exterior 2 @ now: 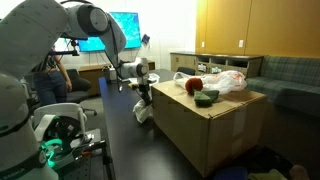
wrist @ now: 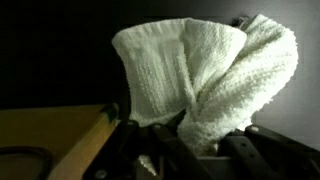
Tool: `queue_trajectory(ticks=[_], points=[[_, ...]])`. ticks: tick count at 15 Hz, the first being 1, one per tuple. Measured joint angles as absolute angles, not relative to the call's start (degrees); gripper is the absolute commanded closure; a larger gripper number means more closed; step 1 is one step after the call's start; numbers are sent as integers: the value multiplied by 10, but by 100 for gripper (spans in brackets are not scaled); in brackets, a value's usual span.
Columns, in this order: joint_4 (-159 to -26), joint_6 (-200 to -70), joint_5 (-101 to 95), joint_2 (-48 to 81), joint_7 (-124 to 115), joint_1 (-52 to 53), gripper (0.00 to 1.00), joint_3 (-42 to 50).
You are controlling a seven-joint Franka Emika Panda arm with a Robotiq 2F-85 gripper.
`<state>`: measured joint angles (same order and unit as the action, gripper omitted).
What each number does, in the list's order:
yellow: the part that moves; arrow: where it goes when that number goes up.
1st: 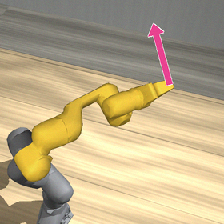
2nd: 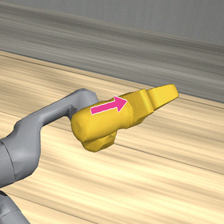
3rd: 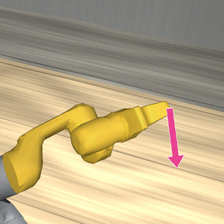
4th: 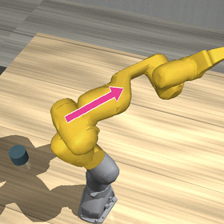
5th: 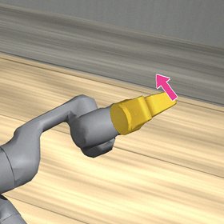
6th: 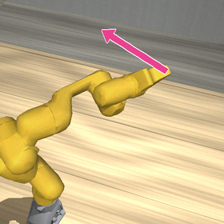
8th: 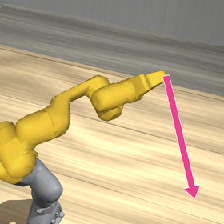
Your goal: Put all the objects from the box on the table, and then put all the objects that were on the table on the box
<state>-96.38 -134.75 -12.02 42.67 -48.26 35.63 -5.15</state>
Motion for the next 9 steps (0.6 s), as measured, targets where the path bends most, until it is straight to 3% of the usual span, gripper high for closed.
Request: queue_trajectory(ticks=[9], points=[[-1041, -1237, -240, 208, -450, 384, 87, -57]])
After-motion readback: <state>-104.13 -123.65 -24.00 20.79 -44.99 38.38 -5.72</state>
